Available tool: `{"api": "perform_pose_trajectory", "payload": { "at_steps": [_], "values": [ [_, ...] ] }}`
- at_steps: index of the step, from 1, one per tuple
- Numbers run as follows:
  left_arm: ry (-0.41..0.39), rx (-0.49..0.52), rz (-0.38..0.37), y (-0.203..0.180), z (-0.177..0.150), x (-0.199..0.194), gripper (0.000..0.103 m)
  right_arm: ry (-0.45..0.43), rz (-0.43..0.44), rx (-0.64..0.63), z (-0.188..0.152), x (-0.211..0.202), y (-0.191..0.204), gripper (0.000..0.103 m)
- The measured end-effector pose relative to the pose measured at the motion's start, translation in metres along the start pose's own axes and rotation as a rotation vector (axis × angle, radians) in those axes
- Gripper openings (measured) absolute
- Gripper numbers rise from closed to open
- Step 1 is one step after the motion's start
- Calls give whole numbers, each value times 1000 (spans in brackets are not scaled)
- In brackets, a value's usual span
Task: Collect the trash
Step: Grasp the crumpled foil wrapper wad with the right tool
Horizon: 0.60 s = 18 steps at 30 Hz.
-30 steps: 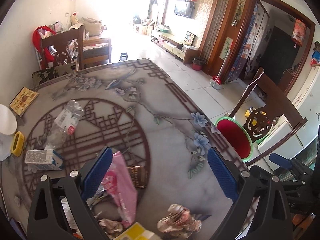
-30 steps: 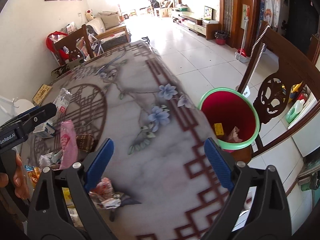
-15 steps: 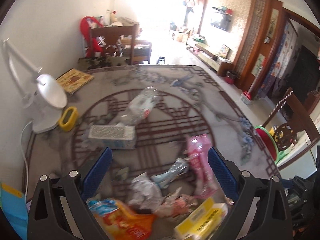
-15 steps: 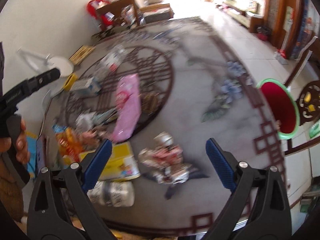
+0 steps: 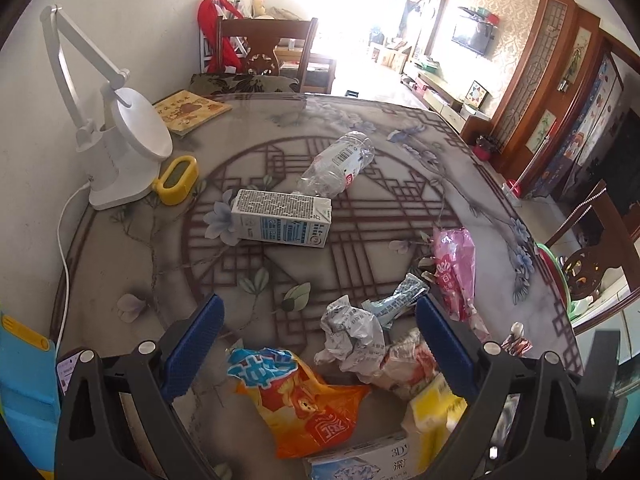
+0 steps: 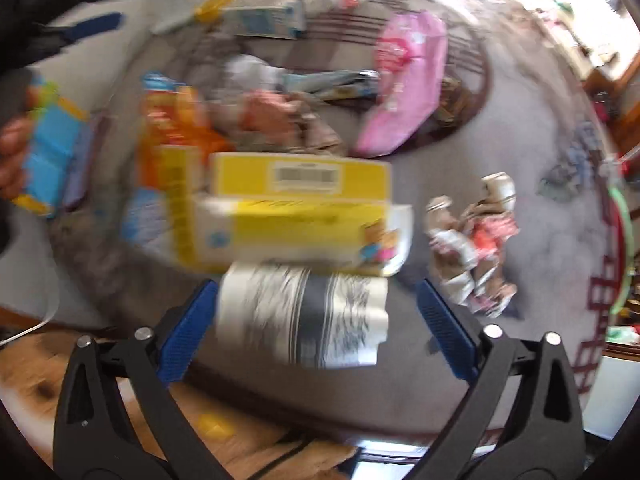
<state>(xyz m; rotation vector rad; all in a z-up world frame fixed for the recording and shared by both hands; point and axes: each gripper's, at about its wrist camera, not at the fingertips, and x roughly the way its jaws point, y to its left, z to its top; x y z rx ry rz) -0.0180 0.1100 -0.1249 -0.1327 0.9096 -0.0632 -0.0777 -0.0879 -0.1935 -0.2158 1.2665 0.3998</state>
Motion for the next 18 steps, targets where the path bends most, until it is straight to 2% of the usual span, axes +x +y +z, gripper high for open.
{"api": "perform_pose_trajectory", "payload": {
  "at_steps": [1,2,3,5,6,8,11,13,14,15,18],
  "values": [
    [1,8,-2,-2,0,1,92,-4,-27,1,2,4,-1,74],
    [4,12,-4,-4,0,2,92,-9,-41,15,5,8,-6,63],
    [9,16,-8,-6,0,3,92,-17,-51,43,9,10,-13,46],
    [25,28,-16,-10,-1,9,92,-26,-63,96,15,16,-29,28],
    [35,35,-18,-13,-2,11,92,-37,-72,130,18,18,-39,21],
    [57,52,-20,-19,-2,18,92,-51,-60,201,24,18,-58,16],
    [103,64,-30,-24,-5,32,92,-94,-2,293,28,9,-78,17],
    [138,73,-43,-29,-8,42,92,-118,13,330,27,0,-86,36],
    [152,81,-48,-32,-10,46,92,-129,10,354,25,-6,-90,57],
    [169,94,-60,-37,-12,50,92,-144,4,372,22,-13,-94,62],
    [208,128,-96,-52,-17,62,91,-162,-5,390,13,-31,-100,62]
  ]
}}
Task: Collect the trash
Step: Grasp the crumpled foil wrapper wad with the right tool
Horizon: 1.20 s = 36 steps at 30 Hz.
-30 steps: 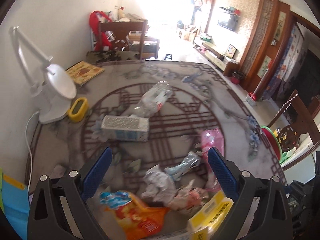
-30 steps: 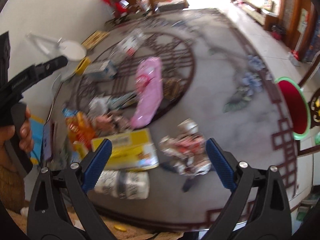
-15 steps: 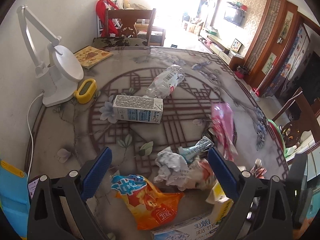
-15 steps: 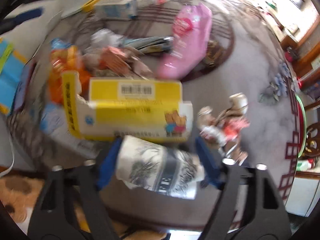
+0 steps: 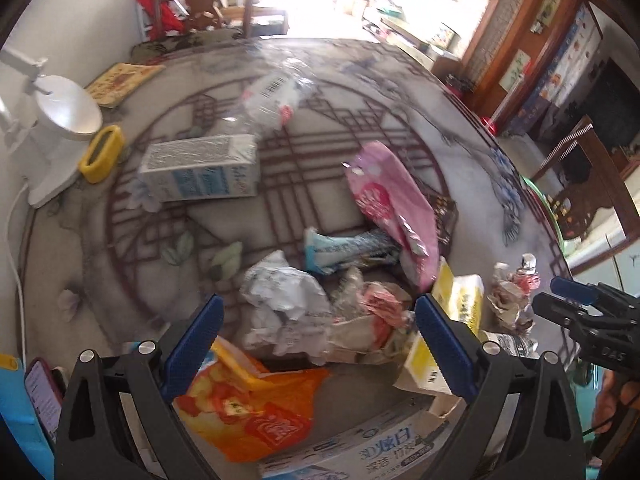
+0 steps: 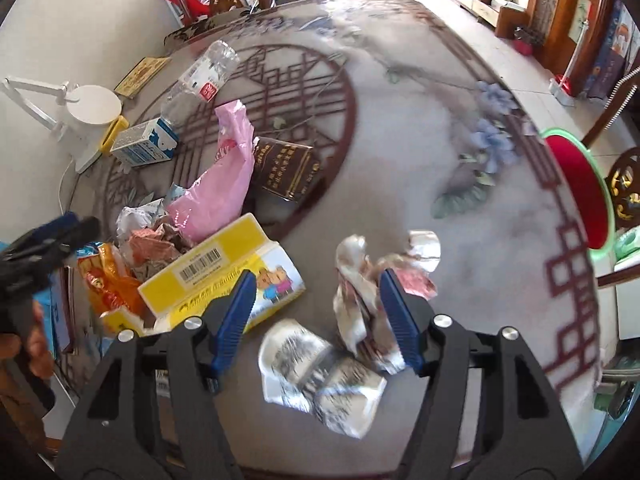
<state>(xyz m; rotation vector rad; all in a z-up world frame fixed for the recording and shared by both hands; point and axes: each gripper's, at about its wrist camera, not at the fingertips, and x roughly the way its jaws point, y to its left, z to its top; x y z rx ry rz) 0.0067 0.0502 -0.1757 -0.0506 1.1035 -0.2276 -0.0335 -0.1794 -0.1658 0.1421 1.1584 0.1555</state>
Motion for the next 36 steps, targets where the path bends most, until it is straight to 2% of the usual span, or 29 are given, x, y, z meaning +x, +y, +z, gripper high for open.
{"api": "perform_pose_trajectory", "payload": {
  "at_steps": [4,6,12,19,20,21,22,26,36],
  "values": [
    [67,11,-28,-15,-1,25,77,7,15,4,-8,-17,-9,62],
    [76,16,-26,-20,0,34,75,12,4,16,-14,-17,-14,61],
    [76,60,-13,-36,6,42,77,17,-38,95,-16,-5,-35,59],
    [74,69,17,-37,7,46,77,64,-88,88,-2,28,-49,59],
    [73,68,21,-37,7,46,77,74,-83,85,0,33,-49,57],
    [72,68,27,-37,7,47,77,79,-71,83,2,36,-49,42],
    [72,70,30,-37,7,48,77,80,-59,76,4,38,-48,38],
    [73,86,42,-41,10,50,77,67,-49,35,17,39,-43,33],
    [76,85,21,-42,19,50,77,109,44,13,45,38,-41,33]
  ]
}}
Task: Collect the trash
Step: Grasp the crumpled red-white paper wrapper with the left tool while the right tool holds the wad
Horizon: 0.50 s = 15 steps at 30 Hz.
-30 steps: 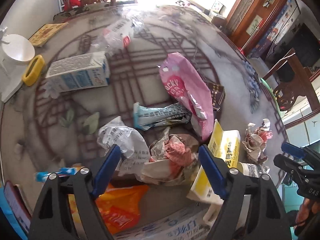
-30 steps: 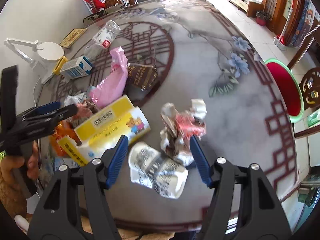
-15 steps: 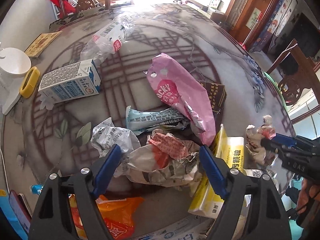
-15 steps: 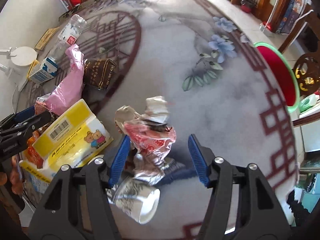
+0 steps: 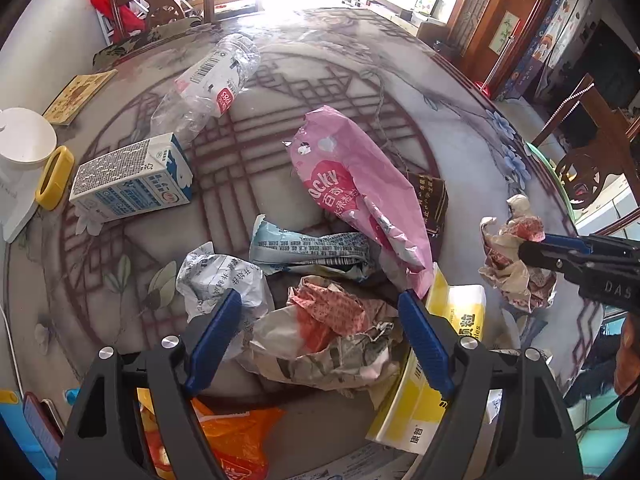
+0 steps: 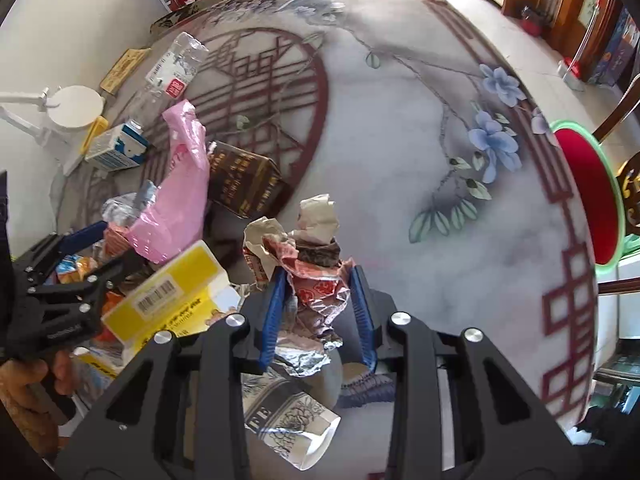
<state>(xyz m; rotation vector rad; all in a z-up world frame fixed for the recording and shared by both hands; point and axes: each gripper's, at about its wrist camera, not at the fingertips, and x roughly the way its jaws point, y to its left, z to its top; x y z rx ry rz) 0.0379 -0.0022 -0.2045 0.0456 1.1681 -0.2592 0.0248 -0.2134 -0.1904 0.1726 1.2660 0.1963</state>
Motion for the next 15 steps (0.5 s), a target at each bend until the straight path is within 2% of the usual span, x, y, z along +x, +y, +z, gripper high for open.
{"api": "perform_pose_trajectory", "payload": {
  "at_steps": [8,13,15],
  "values": [
    [-5,5,-27,6,0,-10,76,8,28,8,18,5,-5,33],
    [18,-3,-46,4,0,0,76,30,42,-5,29,14,-2,33],
    [32,-4,-51,1,1,5,72,36,45,-17,33,15,1,33]
  ]
}}
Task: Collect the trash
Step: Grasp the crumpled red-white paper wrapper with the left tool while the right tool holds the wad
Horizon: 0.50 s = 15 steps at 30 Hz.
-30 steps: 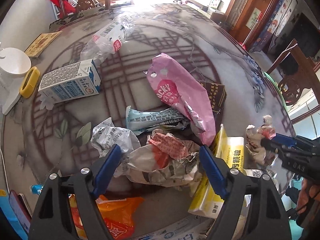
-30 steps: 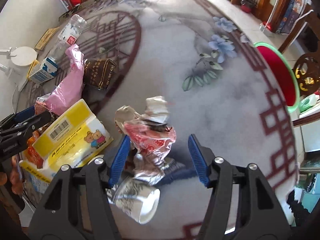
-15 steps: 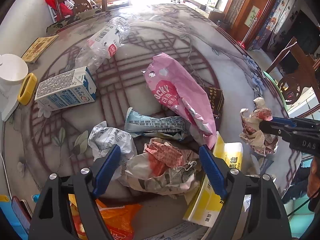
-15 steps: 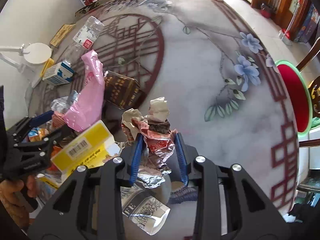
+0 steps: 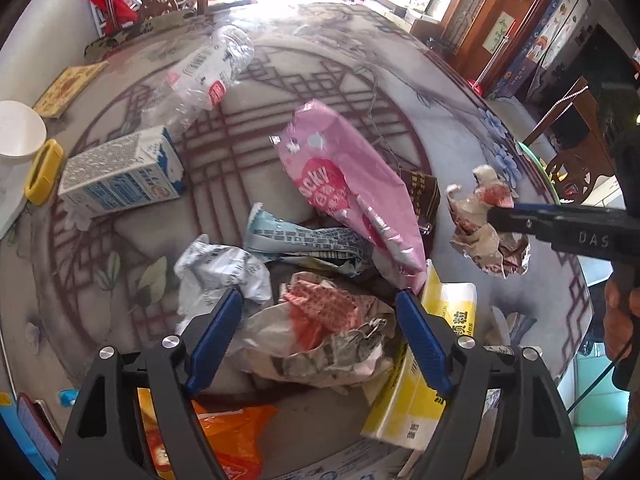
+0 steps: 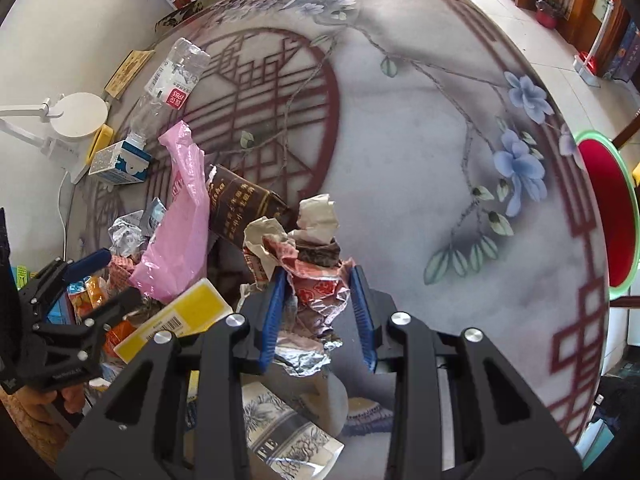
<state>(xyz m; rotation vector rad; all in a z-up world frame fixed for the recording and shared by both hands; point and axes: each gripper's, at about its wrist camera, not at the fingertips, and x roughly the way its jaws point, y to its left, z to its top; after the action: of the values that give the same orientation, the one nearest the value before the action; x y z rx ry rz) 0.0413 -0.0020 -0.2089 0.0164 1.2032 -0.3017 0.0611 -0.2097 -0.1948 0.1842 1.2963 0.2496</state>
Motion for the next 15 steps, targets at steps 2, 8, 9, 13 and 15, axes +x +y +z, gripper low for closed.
{"api": "perform_pose_trajectory", "payload": {
  "at_steps": [2,8,9,13,15],
  "values": [
    [17,13,-4,-4,0,6,61,6,2,-16,5,1,3,32],
    [23,-9,-24,-1,3,9,31,4,10,-42,16,2,8,33],
    [16,-22,-28,2,3,7,30,4,10,-43,17,2,8,33],
    [-15,-50,-7,11,8,-3,27,-4,17,-35,17,2,7,33],
    [-48,-73,-5,15,13,-12,27,-9,22,-18,18,2,3,33]
  ]
}}
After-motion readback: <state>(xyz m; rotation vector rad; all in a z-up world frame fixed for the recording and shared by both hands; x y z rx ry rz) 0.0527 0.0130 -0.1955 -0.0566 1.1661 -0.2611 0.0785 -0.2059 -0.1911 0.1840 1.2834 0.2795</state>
